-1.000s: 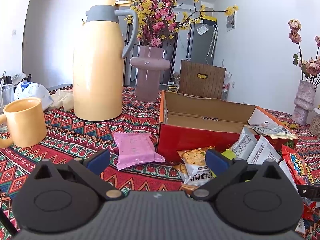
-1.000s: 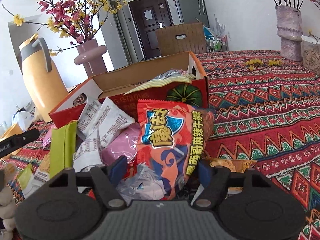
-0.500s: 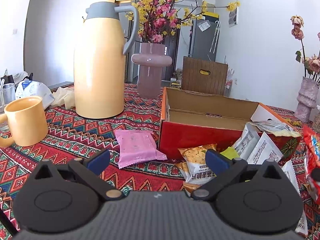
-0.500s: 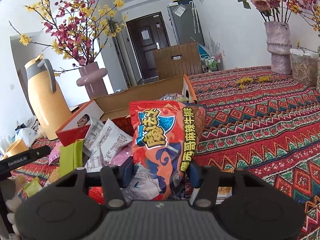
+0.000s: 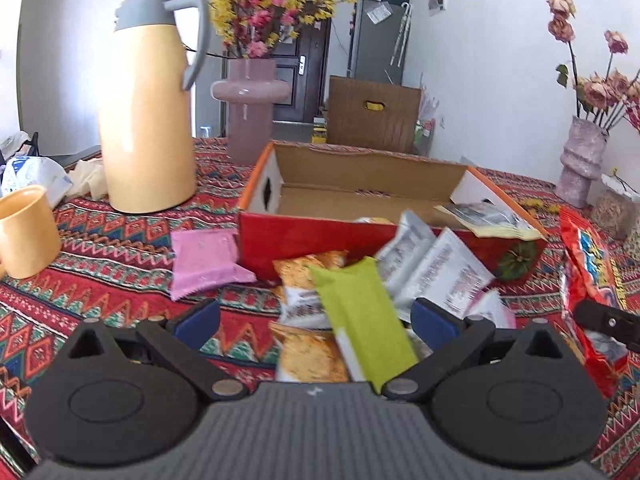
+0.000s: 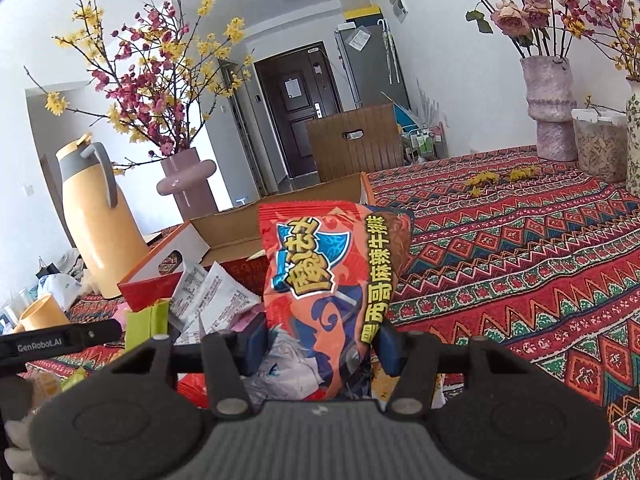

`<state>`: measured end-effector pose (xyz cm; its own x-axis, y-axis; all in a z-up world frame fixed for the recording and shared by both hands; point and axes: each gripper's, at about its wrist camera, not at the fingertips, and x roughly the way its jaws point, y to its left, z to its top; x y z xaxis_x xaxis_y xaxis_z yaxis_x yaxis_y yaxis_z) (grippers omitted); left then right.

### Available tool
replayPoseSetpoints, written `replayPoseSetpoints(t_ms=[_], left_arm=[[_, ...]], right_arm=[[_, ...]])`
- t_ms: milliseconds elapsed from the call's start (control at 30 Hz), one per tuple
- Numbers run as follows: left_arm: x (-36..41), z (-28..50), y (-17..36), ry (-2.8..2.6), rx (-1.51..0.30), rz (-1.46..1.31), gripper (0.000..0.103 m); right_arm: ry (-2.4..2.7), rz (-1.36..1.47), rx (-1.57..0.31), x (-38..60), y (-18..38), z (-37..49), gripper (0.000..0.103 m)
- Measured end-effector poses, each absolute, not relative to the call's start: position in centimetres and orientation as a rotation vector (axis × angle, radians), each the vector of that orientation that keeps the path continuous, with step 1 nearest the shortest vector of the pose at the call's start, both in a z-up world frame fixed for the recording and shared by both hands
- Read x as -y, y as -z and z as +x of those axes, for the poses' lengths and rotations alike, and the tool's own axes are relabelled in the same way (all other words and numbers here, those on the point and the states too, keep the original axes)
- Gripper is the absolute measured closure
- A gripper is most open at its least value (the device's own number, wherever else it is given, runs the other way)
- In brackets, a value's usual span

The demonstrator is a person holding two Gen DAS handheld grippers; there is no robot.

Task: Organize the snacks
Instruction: 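Grasp the lime-green bar with the left tool while the right tool holds the orange bag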

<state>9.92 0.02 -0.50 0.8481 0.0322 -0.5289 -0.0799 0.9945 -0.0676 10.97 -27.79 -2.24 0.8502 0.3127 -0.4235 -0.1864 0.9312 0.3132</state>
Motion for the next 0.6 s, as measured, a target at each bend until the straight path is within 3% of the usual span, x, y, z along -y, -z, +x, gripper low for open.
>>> replayPoseSetpoints(t_ms=[100, 267, 333, 467, 600], left_arm=[[1.5, 10.1, 0.8, -0.081, -0.577, -0.070, 0.001], [2.9, 10.8, 1.5, -0.101, -0.649, -0.075, 0.015], [3.3, 11.0, 1.9, -0.112, -0.670, -0.076, 0.026], [3.6, 10.9, 2.1, -0.129, -0.670, -0.090, 0.035], [3.5, 10.7, 2.0, -0.119, -0.673, -0.114, 0.057]], right_arm=[[-0.278, 0.278, -0.487, 28.2, 2.4, 10.8, 0.049], [-0.303, 0.295, -0.487, 28.6, 2.7, 10.5, 0.049], [-0.313, 0.302, -0.488, 28.8, 2.8, 10.3, 0.049], [-0.334, 0.308, -0.492, 28.9, 3.2, 10.0, 0.049], [-0.345, 0.316, -0.495, 29.1, 3.4, 9.7, 0.049]])
